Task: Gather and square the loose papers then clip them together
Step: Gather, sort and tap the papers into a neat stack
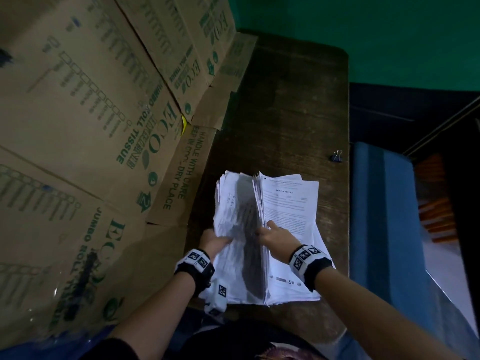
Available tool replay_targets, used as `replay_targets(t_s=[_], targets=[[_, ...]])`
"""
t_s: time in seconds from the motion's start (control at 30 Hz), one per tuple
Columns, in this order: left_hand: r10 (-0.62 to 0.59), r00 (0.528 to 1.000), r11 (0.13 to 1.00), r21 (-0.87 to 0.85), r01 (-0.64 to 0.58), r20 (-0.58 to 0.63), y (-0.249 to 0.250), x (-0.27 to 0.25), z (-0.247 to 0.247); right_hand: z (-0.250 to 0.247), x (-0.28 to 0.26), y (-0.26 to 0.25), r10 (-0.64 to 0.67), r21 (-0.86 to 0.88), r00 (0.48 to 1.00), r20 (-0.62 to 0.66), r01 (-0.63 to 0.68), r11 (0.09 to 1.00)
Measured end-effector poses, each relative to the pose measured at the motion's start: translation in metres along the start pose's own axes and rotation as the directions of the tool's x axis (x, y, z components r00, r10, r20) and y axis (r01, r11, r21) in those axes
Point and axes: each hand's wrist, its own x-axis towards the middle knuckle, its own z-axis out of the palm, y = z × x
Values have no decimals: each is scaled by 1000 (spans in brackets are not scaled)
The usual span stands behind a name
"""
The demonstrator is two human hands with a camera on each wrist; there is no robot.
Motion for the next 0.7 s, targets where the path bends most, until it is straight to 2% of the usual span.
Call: replay_targets(t_s=[0.07,0.13,0.23,0.37,0.47,0.5,0.53,0.57,0.6,0.63,0.67,0.7], targets=[[124,988,992,47,-120,-87,18,-12,-19,-1,2,-1,31,-12,998,47,-30,999],[250,954,965,128,-230,-164,39,-26,-43,1,7,-1,58,-16,995,77,-57,998],[455,853,875,302,-377,-254,63,-49,-79,8,14,-1,72,18,991,111,-75,997],[585,758,796,385,-468,-288,90,-81,-112,20,25,-1,58,80,990,132,-69,994],[641,702,761,374,-530,-310,109,-105,-128,23,26,6,33,284,995,91,-57,957],[654,690,752,366,-548,-309,117,-113,-131,22,23,10,61,432,998,30,-68,899],[671,678,738,359,-571,-301,123,-121,-132,18,20,14,144,615,988,-62,-76,785],[689,663,723,339,-602,-292,128,-126,-132,13,15,19,285,784,947,-150,-62,618],[702,654,711,308,-632,-282,133,-127,-132,3,9,25,446,906,877,-178,-31,421],[707,657,708,271,-653,-263,136,-127,-131,-7,3,32,565,974,812,-146,18,227],[712,661,702,238,-671,-238,138,-127,-130,-21,-4,40,614,996,784,-88,55,73],[713,670,701,203,-683,-206,140,-126,-127,-35,-9,49,612,995,789,-57,96,-31]])
